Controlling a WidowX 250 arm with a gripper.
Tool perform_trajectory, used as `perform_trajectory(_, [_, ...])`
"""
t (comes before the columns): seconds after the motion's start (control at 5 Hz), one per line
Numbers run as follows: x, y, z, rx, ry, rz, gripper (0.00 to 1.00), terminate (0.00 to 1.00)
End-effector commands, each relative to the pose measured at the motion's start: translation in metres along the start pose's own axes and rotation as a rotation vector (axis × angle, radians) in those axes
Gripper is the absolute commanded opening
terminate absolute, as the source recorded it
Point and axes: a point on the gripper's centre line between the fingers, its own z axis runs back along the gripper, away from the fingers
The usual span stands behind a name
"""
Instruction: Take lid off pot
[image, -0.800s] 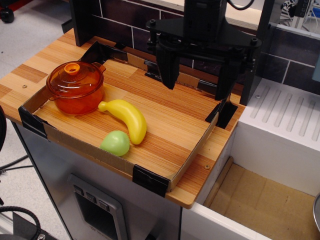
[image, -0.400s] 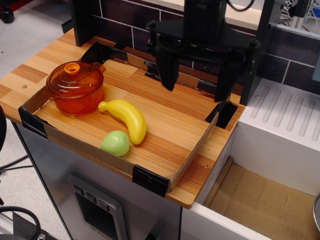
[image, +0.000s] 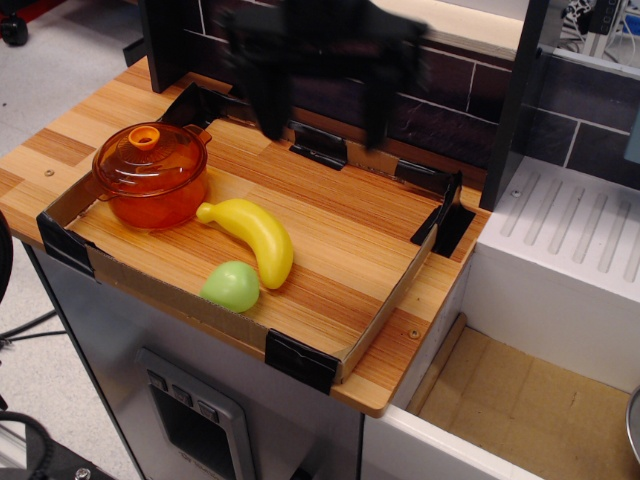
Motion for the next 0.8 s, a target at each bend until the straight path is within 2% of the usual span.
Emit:
perform_trajectory(0.0, [0.037,0.055,0.000,-0.013,-0.096,0.069,1.00,0.00])
perform_trajectory(0.2, [0.051,0.081,-0.016,0.014,-0.101,0.091,1.00,0.00])
perform_trajectory(0.4, [0.055,0.098,-0.024,0.035,-0.096,0.090,1.00,0.00])
perform_trajectory(0.6, [0.059,0.116,-0.022,0.046,-0.106,0.107,1.00,0.00])
